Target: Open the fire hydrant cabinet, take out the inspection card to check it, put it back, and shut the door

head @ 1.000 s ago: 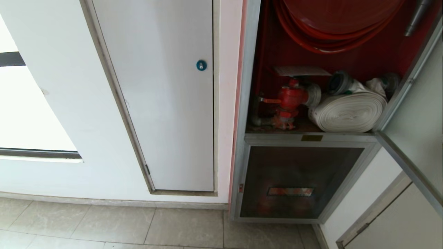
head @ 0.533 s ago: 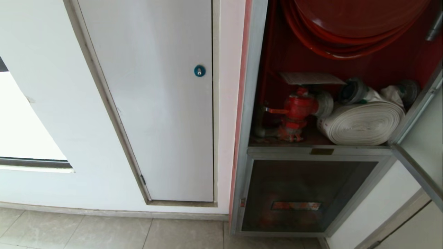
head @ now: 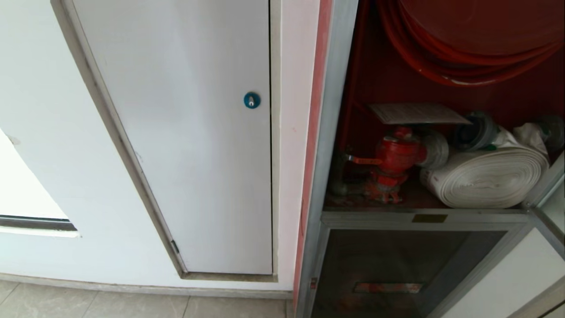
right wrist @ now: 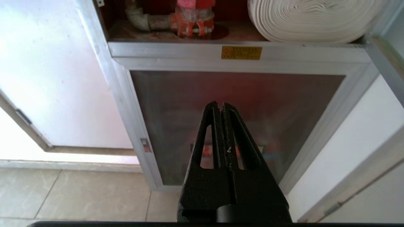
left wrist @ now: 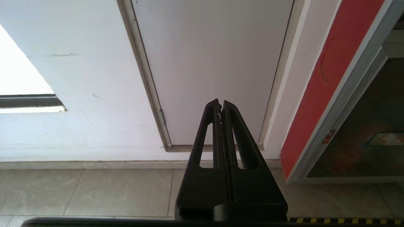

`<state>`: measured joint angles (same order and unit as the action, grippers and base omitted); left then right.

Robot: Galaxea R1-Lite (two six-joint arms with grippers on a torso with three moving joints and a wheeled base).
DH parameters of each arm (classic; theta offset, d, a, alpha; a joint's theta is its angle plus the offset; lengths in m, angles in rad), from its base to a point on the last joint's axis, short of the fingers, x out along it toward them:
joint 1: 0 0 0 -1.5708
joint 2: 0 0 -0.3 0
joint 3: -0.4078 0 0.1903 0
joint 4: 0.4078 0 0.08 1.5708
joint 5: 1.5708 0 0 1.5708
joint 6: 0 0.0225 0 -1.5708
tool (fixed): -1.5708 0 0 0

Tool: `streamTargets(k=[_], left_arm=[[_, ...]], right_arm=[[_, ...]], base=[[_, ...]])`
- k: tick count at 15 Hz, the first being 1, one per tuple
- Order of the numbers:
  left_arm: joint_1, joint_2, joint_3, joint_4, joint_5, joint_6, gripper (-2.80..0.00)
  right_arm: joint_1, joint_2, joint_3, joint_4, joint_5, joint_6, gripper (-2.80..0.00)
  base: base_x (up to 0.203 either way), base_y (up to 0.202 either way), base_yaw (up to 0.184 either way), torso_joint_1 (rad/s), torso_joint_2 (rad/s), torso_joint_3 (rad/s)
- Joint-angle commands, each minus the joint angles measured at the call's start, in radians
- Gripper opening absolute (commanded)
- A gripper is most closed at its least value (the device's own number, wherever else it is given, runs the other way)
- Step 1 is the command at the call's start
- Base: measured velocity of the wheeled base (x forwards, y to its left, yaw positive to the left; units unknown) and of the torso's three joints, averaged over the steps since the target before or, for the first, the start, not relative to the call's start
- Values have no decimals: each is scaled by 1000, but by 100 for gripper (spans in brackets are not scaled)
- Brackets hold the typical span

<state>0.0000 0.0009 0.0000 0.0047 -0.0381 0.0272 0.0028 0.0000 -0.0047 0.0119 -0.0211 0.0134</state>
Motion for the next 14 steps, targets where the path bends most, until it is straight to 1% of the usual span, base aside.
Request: streamTargets(k=[1,9,14], left_arm=[[0,1,0,0,0,-1,-280],[0,1,0,0,0,-1,-280],[0,1,0,0,0,-1,-280]], right_arm=[[0,0,0,0,0,0,-280],[0,0,0,0,-1,2,-280],[0,0,0,0,-1,-3,-280]], base=[[194,0,0,-1,6,7],[187,0,-1,5,4,1],[0,0,0,-6,0,0]])
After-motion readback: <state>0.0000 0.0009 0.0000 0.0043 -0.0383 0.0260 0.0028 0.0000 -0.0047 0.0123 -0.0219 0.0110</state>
